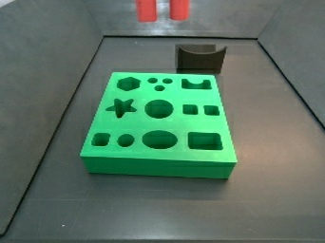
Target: Insert the square-circle object.
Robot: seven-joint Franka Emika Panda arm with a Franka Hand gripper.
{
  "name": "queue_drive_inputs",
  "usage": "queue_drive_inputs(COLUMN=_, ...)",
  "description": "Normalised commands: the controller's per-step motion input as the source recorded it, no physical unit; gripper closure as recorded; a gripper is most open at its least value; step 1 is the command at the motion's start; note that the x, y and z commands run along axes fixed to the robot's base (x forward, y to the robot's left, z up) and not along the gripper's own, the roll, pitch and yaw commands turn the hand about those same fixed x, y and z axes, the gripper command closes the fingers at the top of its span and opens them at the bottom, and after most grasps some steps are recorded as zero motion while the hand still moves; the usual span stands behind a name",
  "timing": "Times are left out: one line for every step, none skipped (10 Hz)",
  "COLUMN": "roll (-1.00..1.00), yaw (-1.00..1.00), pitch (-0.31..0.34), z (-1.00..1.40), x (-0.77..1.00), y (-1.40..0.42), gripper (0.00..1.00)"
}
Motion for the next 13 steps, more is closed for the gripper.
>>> queue_drive_inputs(roll=0.04, yaw=-0.17, pitch=-0.051, z=-1.0, x=-0.53, y=-0.73, gripper=1.0)
queue_drive_inputs(roll=0.06, yaw=-0.1, pitch=-0.034, z=-1.0, x=-0.59, y=-0.69, gripper=1.0)
queue_drive_inputs(roll=0.08, yaw=-0.09, pitch=-0.017, z=-1.0, x=-0.62, y=-0.61, gripper=1.0)
queue_drive_inputs(roll=0.11, yaw=-0.07, pitch=-0.039, z=-0.97, x=-0.62, y=-0.53, gripper=1.0)
queue_drive_inputs(roll=0.19, yaw=0.0, pitch=-0.093, z=-0.87, x=-0.68, y=-0.35, gripper=1.0)
queue_drive_inputs(roll=0.28, yaw=0.17, pitch=0.0, z=-0.81, x=0.0, y=-0.28, gripper=1.0)
queue_drive_inputs(roll=0.28, yaw=0.07, pitch=0.106, z=-0.65, x=0.29, y=-0.2, gripper=1.0)
queue_drive_inputs(roll=0.19, yaw=0.0, pitch=0.173, z=-0.73, x=0.29, y=-0.08, gripper=1.0)
queue_drive_inputs(roll=0.19, yaw=0.0, pitch=0.154, z=-0.77, x=0.28, y=-0.15, gripper=1.0)
queue_drive_inputs(roll=0.17, yaw=0.0, pitch=0.103, z=-0.83, x=0.24, y=-0.18, gripper=1.0)
queue_drive_inputs(roll=0.06, yaw=0.0, pitch=0.063, z=-0.83, x=0.18, y=-0.1, gripper=1.0)
queue_drive_inputs(roll=-0.05, yaw=0.0, pitch=-0.093, z=-0.34, x=-0.02, y=0.0, gripper=1.0)
queue_drive_inputs(roll=0.0, yaw=-0.08, pitch=0.211, z=-0.3, x=0.0, y=-0.05, gripper=1.0)
